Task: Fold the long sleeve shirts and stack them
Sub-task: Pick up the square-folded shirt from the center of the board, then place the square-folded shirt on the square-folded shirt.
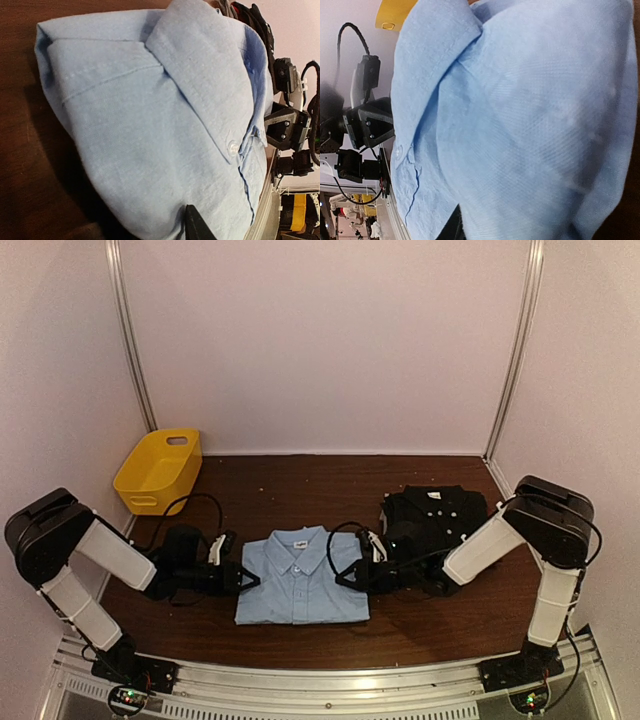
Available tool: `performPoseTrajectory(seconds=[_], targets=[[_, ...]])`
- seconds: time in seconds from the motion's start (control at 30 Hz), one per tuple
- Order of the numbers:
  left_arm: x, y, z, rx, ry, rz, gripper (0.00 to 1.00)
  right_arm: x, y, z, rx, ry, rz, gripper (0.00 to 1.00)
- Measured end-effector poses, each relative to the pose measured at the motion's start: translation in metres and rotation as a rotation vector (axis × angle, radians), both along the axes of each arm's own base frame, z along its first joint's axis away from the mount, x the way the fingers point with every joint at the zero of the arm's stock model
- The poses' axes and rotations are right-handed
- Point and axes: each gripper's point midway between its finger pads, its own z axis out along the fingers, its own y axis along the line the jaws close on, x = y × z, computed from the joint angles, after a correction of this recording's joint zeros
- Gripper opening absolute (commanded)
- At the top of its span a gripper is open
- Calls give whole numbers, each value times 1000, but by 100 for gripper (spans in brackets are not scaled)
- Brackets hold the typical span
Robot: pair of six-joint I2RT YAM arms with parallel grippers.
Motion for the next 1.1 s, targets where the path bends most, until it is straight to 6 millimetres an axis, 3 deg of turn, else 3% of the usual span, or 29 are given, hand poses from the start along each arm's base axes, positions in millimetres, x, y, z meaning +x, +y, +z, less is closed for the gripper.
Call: performPoseTrajectory(seconds=[0.1,0.33,0.47,0.57,0.7,0.8,0.87,1.0,1.1], targets=[[0,-1,0,-6,0,-4,26,-1,0,2,22,14,11,0],[-1,0,-1,3,-2,-6,31,5,-9,14,-21,5,37,0],[-2,3,2,36,-15,-3,32,23,-11,52,-71,-62,63,0],[0,8,5,72,-30,9,33,41,-22,92,-101,-125,60,0],[8,13,15,119,-72,27,33,72,-68,149,-152,-217,-12,0],[12,15,18,142,-92,34,33,94,-127,181,-213,-274,-99,0],[12,17,17,155,-93,36,33,107,-171,190,-270,-291,-164,0],[11,18,12,171,-83,30,33,123,-256,170,-393,-235,-278,0],[10,17,6,181,-66,21,33,126,-282,138,-453,-138,-280,0]])
